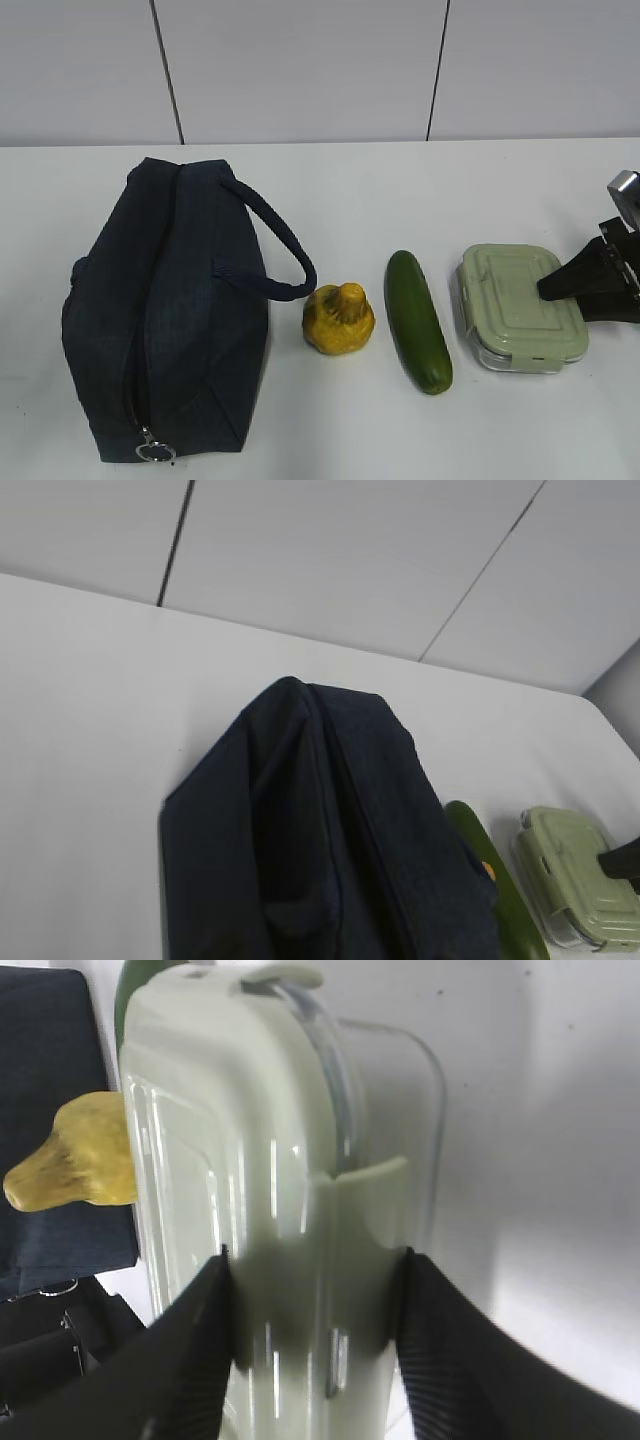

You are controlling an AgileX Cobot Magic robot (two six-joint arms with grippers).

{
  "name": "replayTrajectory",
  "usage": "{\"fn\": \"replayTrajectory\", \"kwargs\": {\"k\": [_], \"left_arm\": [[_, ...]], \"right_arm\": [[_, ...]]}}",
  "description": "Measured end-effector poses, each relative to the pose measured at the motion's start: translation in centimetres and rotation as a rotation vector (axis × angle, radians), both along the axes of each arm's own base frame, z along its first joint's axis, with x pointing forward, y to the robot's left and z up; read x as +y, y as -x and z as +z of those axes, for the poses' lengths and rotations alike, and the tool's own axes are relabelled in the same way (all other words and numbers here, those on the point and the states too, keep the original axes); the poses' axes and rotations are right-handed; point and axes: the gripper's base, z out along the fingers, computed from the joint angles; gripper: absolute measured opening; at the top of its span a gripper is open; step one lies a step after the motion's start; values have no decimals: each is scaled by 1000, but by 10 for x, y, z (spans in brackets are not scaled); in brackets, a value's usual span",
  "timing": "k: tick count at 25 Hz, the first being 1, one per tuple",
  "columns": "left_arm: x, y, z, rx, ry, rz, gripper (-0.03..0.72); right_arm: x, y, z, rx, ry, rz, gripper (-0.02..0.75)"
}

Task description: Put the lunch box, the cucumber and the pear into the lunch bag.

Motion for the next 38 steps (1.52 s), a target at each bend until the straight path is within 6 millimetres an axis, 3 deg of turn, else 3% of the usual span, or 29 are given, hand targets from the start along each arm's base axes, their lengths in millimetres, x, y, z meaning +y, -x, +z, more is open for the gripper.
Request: {"fn": "replayTrajectory", "kwargs": {"k": [10,15,25,28,33,38], "left_arm": [[-14,-66,-40,204,24,-168,365],[-17,-78,-56,289,36,-211,366],[-37,-83,-69,326,14,-324,359],[-39,-88,-77,365,12,-307,274],[-40,-90,-80,380,18,-302,13],[-43,-92,-77,380,93,-273,-17]], "right_arm": [[0,-1,0,-3,-2,-8,361],[0,-1,0,-5,-1,-13,361],[0,-1,0,-5,-2,-14,361],[0,-1,0,-6,-3,-15,361],[0,-2,0,-6,-4,-16,361],[0,-2,1,-10,-10,-27,361]]}}
